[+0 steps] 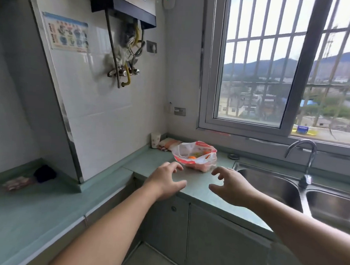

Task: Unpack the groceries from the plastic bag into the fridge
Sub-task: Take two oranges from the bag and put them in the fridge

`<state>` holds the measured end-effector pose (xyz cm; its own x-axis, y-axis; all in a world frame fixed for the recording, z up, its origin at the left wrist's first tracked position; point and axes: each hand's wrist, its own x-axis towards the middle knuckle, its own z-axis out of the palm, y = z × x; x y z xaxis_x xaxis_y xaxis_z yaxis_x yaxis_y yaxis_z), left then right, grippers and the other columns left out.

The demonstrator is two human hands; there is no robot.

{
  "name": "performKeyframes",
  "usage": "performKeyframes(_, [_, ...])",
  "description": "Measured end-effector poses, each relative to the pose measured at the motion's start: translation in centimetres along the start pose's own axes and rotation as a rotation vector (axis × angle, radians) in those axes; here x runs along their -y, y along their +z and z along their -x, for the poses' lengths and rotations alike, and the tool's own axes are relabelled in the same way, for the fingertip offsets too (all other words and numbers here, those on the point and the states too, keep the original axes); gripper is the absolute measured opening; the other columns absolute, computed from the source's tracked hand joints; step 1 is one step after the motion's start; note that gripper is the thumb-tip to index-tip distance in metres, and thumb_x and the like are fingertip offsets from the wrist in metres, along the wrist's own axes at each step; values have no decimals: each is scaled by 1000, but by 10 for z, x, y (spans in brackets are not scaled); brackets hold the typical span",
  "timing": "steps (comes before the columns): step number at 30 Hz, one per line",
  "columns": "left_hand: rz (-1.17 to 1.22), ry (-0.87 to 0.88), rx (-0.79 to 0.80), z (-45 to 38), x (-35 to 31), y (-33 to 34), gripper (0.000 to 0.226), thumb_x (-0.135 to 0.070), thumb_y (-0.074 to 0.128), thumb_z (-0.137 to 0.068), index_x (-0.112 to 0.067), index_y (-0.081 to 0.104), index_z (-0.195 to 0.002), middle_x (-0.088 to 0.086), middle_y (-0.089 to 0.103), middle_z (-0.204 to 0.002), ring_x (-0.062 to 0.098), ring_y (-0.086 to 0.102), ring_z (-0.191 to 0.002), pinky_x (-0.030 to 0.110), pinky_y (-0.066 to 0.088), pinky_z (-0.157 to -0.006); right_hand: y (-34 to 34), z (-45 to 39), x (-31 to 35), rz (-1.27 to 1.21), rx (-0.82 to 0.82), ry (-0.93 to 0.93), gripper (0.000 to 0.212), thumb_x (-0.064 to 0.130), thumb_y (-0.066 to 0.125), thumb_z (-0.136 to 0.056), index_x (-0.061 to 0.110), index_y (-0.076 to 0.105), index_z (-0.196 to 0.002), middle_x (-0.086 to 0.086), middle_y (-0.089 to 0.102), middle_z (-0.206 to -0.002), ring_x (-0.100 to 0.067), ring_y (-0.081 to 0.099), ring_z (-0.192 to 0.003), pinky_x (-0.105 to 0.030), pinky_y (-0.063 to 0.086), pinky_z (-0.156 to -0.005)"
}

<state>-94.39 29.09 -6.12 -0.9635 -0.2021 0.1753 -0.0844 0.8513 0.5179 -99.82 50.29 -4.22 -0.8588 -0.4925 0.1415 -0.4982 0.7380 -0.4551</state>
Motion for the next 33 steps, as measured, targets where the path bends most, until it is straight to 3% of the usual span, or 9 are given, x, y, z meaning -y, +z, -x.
performKeyframes(7, [48,17,51,-90,58,7,45,-43,63,-82,-29,53,-123,-5,52,-119,14,52,-102,36,49,-91,32,-80,17,247,9,-47,49,42,57,-89,33,42,-136,3,49,-133,-18,49,-121,-31,44,-92])
performKeyframes(15, [-94,7,119,-178,87,22,45,-46,60,-83,-33,50,-125,-5,50,-127,16,51,-112,39,49,-92,36,-168,-44,251,-17,80,46,46,59,-86,29,48,-128,1,52,-127,-21,54,-113,-35,50,-88])
performKeyframes(23, [-237,-62,183,-273,91,43,44,-47,59,-82,-35,49,-123,-4,50,-124,18,51,-114,43,49,-93,43,-280,-123,175,-19,86,45,47,58,-83,30,49,-124,-1,53,-120,-24,54,-110,-39,50,-87])
performKeyframes(28, [-255,-75,190,-330,88,72,44,-44,60,-85,-30,52,-126,-1,51,-126,19,51,-114,35,46,-93,48,-346,-154,190,-7,61,41,43,56,-84,26,51,-121,-3,53,-119,-27,53,-111,-37,47,-85])
performKeyframes(33, [-251,-80,253,-382,103,111,52,-50,59,-84,-30,51,-131,-1,52,-132,19,51,-118,40,47,-96,66,-393,-181,162,54,73,43,45,56,-86,26,51,-124,-4,53,-120,-27,54,-109,-38,49,-87])
